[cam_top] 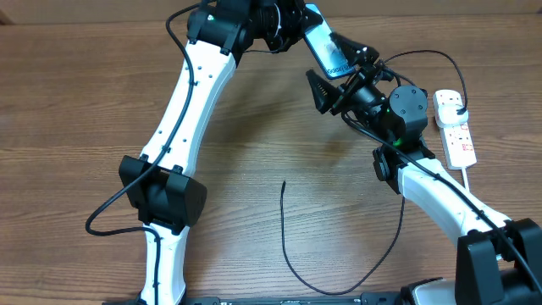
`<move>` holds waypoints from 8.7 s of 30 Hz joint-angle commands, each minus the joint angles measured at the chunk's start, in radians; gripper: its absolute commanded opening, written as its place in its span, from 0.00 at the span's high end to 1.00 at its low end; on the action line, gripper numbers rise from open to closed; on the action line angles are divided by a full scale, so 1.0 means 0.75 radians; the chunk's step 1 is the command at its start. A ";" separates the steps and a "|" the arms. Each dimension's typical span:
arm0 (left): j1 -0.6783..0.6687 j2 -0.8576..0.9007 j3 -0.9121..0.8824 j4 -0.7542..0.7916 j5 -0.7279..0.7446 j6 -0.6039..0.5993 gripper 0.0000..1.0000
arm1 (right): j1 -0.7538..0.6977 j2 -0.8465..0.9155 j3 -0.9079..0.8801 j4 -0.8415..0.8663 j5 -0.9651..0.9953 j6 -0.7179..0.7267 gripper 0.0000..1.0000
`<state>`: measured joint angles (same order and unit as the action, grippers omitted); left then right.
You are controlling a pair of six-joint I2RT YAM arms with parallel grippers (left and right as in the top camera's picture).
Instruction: Plug charger to phone and switch on socket
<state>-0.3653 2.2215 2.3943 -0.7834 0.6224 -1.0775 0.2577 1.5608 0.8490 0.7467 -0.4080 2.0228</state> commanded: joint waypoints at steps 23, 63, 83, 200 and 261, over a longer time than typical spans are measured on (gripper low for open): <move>0.265 -0.012 0.013 -0.689 0.184 1.219 0.95 | 0.006 -0.016 0.029 -0.651 -0.287 -1.097 0.00; 0.261 -0.012 0.013 -1.054 0.739 2.527 0.96 | 0.007 -0.016 0.029 -1.358 -0.190 -2.116 0.00; 0.261 -0.012 0.013 -1.029 1.204 2.924 0.96 | 0.007 -0.016 0.029 -1.392 -0.041 -2.115 0.00; 0.505 0.370 0.013 -0.131 0.698 0.683 0.96 | 0.688 0.654 0.710 -2.274 0.595 -1.720 0.59; 0.534 0.369 0.013 0.282 1.123 0.371 0.96 | 0.035 0.677 0.807 -0.982 -1.521 -2.185 0.96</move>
<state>0.0612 2.5050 2.3939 -0.5884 1.3983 -0.7410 0.2726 2.0640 1.4380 -0.0219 -1.4036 0.4091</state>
